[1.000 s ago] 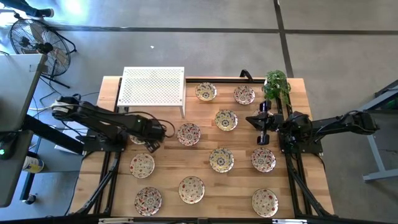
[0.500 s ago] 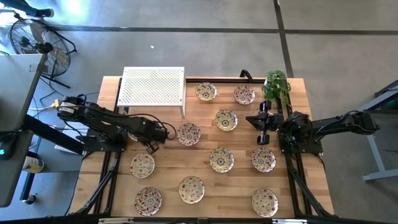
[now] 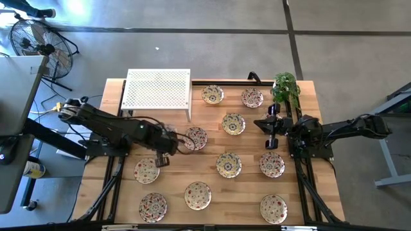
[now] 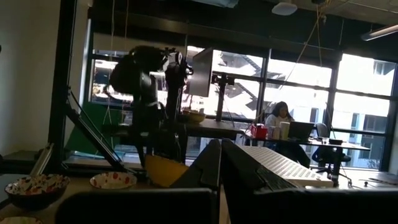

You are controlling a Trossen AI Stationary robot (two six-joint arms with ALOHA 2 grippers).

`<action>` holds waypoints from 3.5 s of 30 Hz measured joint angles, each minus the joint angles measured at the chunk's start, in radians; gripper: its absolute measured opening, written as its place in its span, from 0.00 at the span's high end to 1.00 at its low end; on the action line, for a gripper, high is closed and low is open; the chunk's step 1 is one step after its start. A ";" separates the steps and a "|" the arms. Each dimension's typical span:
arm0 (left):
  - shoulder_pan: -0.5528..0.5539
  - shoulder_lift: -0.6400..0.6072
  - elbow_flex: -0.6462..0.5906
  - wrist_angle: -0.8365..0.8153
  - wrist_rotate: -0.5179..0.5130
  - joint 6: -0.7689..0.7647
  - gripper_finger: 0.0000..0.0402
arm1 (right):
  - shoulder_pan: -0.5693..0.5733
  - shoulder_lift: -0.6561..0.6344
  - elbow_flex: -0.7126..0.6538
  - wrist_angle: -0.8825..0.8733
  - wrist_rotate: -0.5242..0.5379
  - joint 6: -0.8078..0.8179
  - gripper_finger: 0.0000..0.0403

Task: Pick & Place Mini bowls
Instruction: Put the yellow patterned bowl on the shelf

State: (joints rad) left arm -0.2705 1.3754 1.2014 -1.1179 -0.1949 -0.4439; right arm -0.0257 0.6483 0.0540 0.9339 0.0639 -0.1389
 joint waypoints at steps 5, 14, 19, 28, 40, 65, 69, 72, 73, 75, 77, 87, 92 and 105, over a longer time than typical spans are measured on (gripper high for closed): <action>0.008 0.000 0.135 -0.011 -0.131 0.058 0.98 | 0.000 0.000 0.000 -0.001 0.000 -0.003 1.00; 0.241 -0.040 0.277 -0.084 -0.205 0.157 0.98 | 0.000 0.000 0.000 -0.001 0.000 0.005 1.00; 0.462 -0.061 0.293 -0.172 -0.196 0.257 0.98 | 0.000 0.000 0.000 0.001 0.000 0.031 1.00; 0.792 -0.066 0.293 -0.203 -0.105 0.418 0.98 | 0.000 0.000 0.000 0.000 0.000 0.037 1.00; 1.007 -0.009 0.292 -0.210 -0.037 0.509 0.98 | 0.000 0.000 0.000 -0.001 0.001 0.037 1.00; 1.156 0.077 0.291 -0.209 -0.050 0.620 0.98 | 0.000 0.000 0.000 0.002 0.050 0.026 1.00; 1.156 0.077 0.291 -0.209 -0.050 0.617 0.98 | 0.000 0.000 0.000 0.005 0.062 0.006 1.00; 1.156 0.077 0.291 -0.209 -0.063 0.615 0.98 | 0.000 0.000 0.000 0.006 0.063 0.003 1.00; 1.156 0.077 0.291 -0.209 -0.066 0.615 0.98 | 0.000 0.000 0.000 0.006 0.063 0.003 1.00; 1.156 0.077 0.291 -0.209 -0.071 0.612 0.98 | 0.000 0.000 0.000 0.007 0.063 -0.001 1.00; 1.156 0.077 0.291 -0.209 -0.073 0.605 0.98 | 0.000 0.000 0.000 0.007 0.064 -0.002 1.00; 1.156 0.077 0.291 -0.210 -0.085 0.593 0.98 | 0.000 0.000 0.000 0.007 0.065 -0.020 1.00; 1.156 0.077 0.291 -0.216 -0.086 0.587 0.98 | 0.000 0.000 0.000 0.009 0.065 -0.026 1.00; 1.153 0.154 0.293 -0.214 -0.096 0.570 0.95 | 0.000 0.000 -0.001 -0.012 0.065 -0.027 1.00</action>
State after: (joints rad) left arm 0.8826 1.5293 1.4940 -1.3323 -0.2908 0.1265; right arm -0.0257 0.6485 0.0532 0.9219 0.1287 -0.1661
